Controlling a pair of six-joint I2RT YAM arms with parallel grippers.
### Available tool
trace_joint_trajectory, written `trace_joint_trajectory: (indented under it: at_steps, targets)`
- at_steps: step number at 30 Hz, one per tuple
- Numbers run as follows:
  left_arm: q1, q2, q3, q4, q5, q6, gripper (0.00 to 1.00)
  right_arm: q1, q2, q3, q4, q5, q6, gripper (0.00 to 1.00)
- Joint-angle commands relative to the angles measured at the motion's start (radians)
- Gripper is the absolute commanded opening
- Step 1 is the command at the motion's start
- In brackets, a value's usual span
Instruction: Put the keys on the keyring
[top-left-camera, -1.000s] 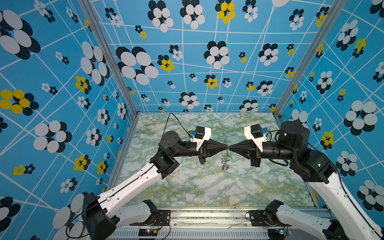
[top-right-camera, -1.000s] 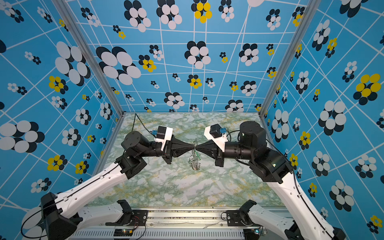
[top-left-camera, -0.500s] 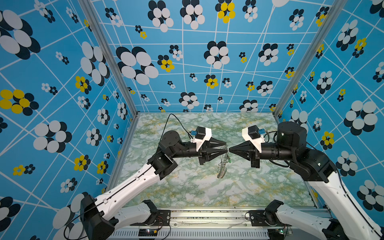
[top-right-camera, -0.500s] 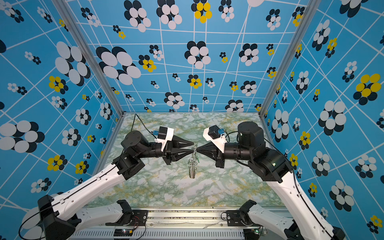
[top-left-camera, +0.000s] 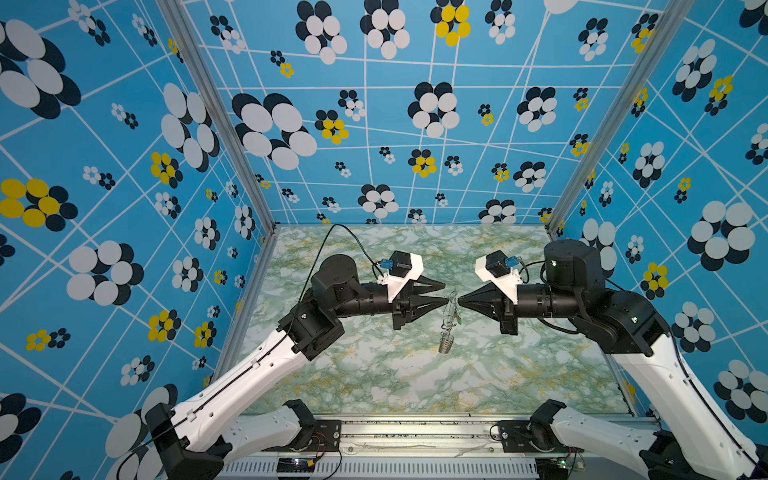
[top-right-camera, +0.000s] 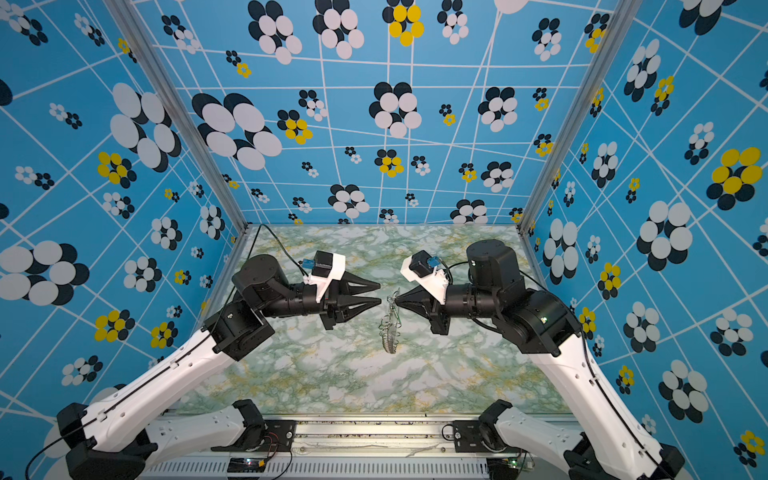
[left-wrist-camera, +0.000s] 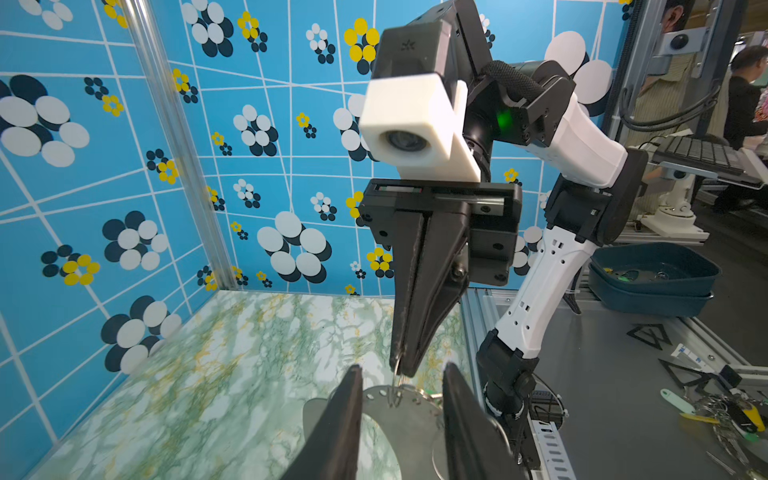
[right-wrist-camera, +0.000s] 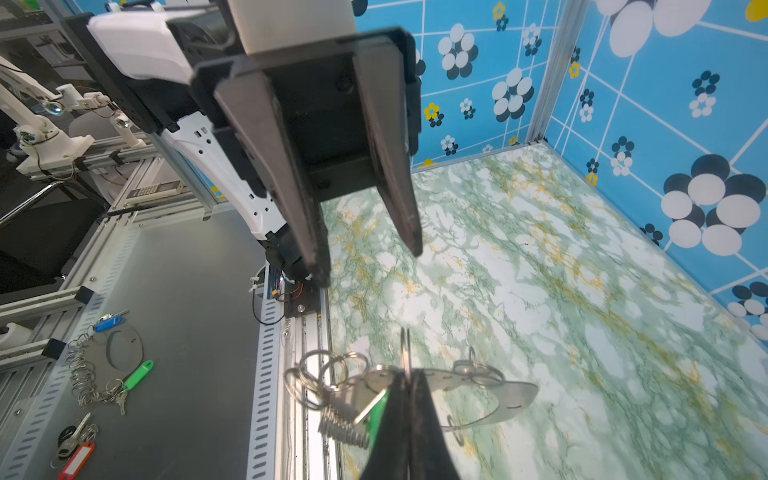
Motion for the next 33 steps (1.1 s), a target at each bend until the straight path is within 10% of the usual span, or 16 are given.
trace_joint_trajectory:
  at_steps: [1, 33]
  targets:
    - [0.009, 0.005, -0.006, 0.075, 0.034, -0.016, 0.0, 0.002, -0.019, 0.045, -0.057, 0.012, -0.031, 0.42]
    - [0.006, 0.01, 0.027, 0.014, 0.114, -0.006, 0.0, -0.117, 0.023, -0.001, 0.159, -0.236, 0.076, 0.25]
